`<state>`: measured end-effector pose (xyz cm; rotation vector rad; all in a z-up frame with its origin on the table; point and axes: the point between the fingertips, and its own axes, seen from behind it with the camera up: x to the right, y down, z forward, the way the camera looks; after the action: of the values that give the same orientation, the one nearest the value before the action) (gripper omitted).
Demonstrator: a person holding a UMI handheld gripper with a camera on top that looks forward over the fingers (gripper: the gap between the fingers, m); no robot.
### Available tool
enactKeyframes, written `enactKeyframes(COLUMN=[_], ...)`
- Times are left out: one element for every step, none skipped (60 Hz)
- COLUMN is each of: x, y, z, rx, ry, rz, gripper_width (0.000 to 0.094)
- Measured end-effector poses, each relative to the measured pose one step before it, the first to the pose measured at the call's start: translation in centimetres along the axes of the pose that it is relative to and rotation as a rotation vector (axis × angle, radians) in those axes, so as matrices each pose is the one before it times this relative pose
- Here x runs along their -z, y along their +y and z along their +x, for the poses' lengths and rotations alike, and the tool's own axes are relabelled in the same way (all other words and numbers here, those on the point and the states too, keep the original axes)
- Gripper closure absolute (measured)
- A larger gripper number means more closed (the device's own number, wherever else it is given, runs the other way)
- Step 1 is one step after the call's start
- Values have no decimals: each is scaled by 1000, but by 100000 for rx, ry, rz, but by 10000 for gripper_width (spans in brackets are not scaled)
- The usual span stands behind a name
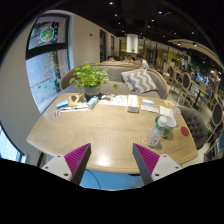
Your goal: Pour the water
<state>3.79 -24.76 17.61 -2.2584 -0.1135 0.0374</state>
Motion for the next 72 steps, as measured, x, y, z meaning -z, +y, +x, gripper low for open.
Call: enactKeyframes(x=[-10,44,-49,-192,215,-683,-923,-262,-187,-211,-181,-227,-178,-249,-231,-223,-214,-245,-207,-210,-225,-262,-238,-241,-284,-308,-313,-336,-346,-346,-396,-409,-442,-457,-441,-429,-450,-488,-529,-517,-518,-560,-585,-589,-550,-584,-576,-585,-598,-573,-533,-538,-480,-448,-435,-394,-362,-216,-338,-425,-185,-321,-301,-283,-401,-75,-133,-103,-77,-63,-38,-211], y=[151,288,140,397,-326,1009,873,325,234,218,161,141,159,193,218,215,230,220,212,188,171,157,140,128,108,71,39,-8,-54,-45,-55,-57,-93,-123,-123,-115,-155,-154,-202,-177,-146,-178,-188,-169,-150,-147,-182,-148,-103,-79,-78,-122,-109,-71,-70,-82,-66,-92,-70,-34,-54,14,48,81,130,58,11,-45,-66,-84,-105,-49], z=[219,381,248,583,-387,1748,1911,653,507,558,512,535,504,487,485,444,420,412,411,409,390,412,426,413,393,398,408,406,392,382,344,323,306,300,320,313,299,309,254,275,249,215,148,63,138,118,90,98,69,70,64,56,29,-3,-83,-110,-62,73,-30,-191,-5,-137,-100,-38,217,-219,-21,-19,47,107,154,120], rx=[-214,-189,-190,-192,-304,-43,82,-22,75,87,121,136,164,132,81,19,-91,-212,-282,-338,-383,-417,-380,-354,-268,-278,-325,-362,-380,-433,-471,-526,-543,-584,-664,-711,-722,-703,-683,-650,-603,-563,-433,-363,-326,-243,-210,-85,-15,-54,-89,-140,-201,-241,-160,-145,-117,-106,-120,-41,92,67,48,17,-99,-51,-1,-121,-139,-7,69,-43], ry=[702,612,638,691,448,690,71,208,251,282,311,447,447,448,433,382,304,257,235,235,206,274,285,269,274,299,377,346,359,332,305,307,275,308,365,390,370,354,310,333,268,211,69,-74,26,91,31,44,21,148,176,152,91,20,-181,-278,-198,45,102,-173,-238,-281,-189,41,166,331,198,216,424,641,720,8], rz=[-469,-266,-347,-462,-244,-347,186,-202,-218,38,249,280,142,35,-113,-207,-256,-332,-325,-225,-122,-115,-58,-13,27,97,174,356,534,589,474,458,566,649,671,708,806,881,920,817,791,816,870,811,746,754,879,874,678,477,468,607,705,687,616,586,647,607,624,602,504,391,291,194,319,314,437,541,608,653,650,608], gripper_width=[81,82,83,82,80,82,80,79,77,79,79,81,79,81,82,82,81,82,82,82,83,80,79,79,79,80,80,77,80,78,77,78,77,79,78,78,78,77,78,77,77,76,74,74,78,81,83,80,78,78,79,77,77,80,81,83,83,87,95,105,121,139,164,196,225,258,290,325,354,391,442,447])
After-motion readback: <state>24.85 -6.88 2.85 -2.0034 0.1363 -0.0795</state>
